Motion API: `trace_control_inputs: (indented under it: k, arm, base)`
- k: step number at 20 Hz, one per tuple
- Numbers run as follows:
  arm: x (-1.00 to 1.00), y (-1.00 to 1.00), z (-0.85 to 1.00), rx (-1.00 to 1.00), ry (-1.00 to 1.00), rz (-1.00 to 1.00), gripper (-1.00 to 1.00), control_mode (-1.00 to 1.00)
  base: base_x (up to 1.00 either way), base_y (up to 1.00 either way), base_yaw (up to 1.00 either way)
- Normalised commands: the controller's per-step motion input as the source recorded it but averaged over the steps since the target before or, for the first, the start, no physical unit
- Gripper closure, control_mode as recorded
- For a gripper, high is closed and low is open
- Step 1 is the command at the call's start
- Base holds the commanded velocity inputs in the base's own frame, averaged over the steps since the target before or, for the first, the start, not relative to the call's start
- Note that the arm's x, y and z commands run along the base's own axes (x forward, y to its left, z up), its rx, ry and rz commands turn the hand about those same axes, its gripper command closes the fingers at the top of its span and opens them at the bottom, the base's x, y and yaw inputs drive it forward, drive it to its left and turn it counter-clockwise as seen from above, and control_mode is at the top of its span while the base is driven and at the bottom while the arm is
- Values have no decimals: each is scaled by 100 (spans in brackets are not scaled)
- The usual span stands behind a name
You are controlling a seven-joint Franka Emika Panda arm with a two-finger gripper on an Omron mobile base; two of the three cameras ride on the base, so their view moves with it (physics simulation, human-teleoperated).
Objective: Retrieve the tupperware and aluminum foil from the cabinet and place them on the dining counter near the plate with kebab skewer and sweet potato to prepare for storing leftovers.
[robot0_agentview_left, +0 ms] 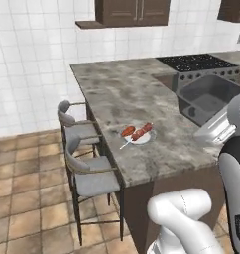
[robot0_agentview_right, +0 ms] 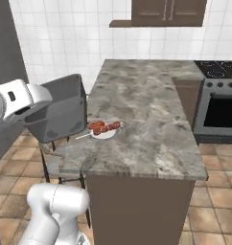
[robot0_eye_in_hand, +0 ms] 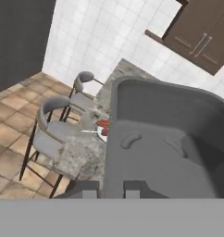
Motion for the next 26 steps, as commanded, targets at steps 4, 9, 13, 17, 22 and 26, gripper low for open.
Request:
trace_control_inputs:
  k: [4,9,13,17,22,26]
  arm:
    - [0,0,0,0,0,0,100,100]
    - [0,0,0,0,0,0,100,100]
    - [0,0,0,0,0,0,100,100]
    - [0,0,0,0,0,0,100,100]
    - [0,0,0,0,0,0,100,100]
    - [0,0,0,0,0,0,100,100]
  base:
    - [24,56,-85]
    - [15,82,-74]
    - [-8,100,-53]
    - [-53,100,-47]
    - [-47,100,-46]
    - [9,100,-43]
